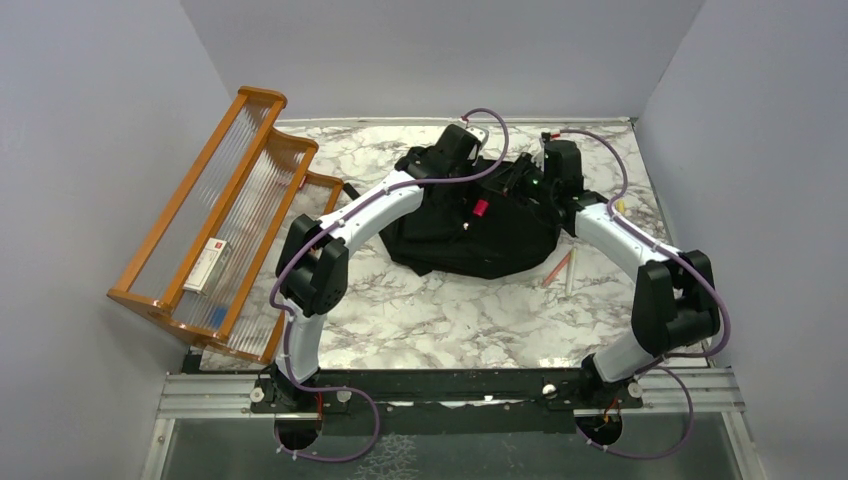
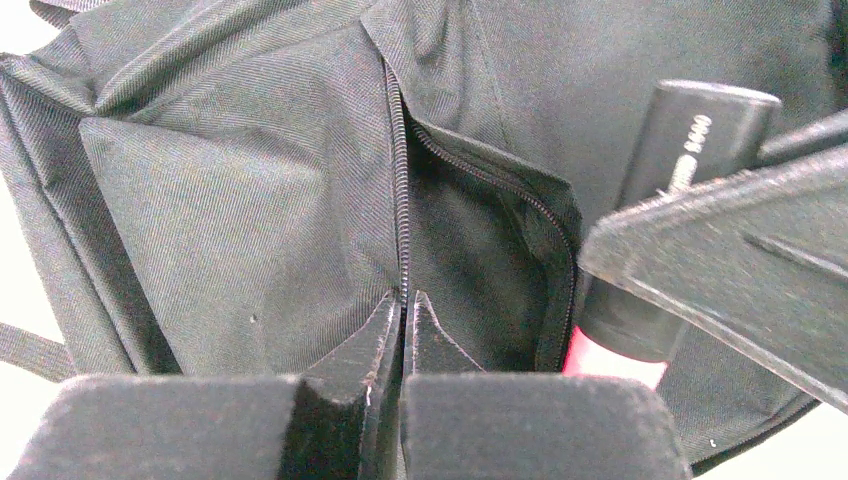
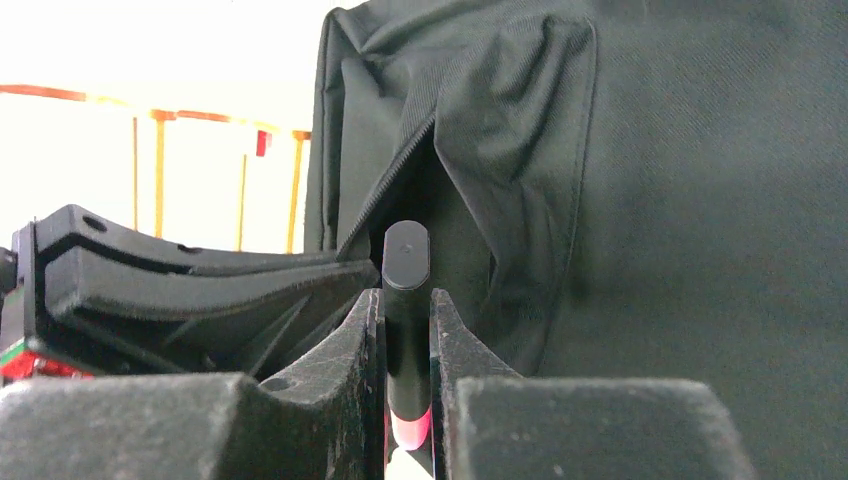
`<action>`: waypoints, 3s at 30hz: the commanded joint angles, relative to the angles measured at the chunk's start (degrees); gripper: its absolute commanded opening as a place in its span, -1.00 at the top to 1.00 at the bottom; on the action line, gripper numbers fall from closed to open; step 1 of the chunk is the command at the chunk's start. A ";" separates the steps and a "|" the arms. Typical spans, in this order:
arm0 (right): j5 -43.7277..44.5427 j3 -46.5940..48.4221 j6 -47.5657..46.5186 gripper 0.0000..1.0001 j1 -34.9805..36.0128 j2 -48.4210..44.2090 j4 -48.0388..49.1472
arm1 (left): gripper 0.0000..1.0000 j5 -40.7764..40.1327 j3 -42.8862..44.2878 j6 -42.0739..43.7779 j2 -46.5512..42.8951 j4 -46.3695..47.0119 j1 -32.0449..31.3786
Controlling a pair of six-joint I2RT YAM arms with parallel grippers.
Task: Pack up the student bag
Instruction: Place the stationery in the student bag, then pick up the stationery from the center of the board.
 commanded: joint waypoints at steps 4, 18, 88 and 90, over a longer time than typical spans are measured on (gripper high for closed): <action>-2.06 3.10 0.80 0.99 -0.04 5.10 7.42 | 1.00 0.79 0.12 -0.61 -3.48 2.18 0.22; -0.72 2.41 -1.88 0.99 5.14 9.64 10.26 | 1.00 2.64 -0.83 -1.96 -3.55 2.30 0.22; 16.80 -6.13 -10.86 0.05 7.02 -8.10 0.72 | -0.40 -14.13 -42.92 -19.08 -40.14 2.44 4.73; 16.15 -6.39 -10.57 0.05 7.02 -7.90 0.91 | -0.51 -13.04 -45.60 -21.15 -42.25 1.99 6.53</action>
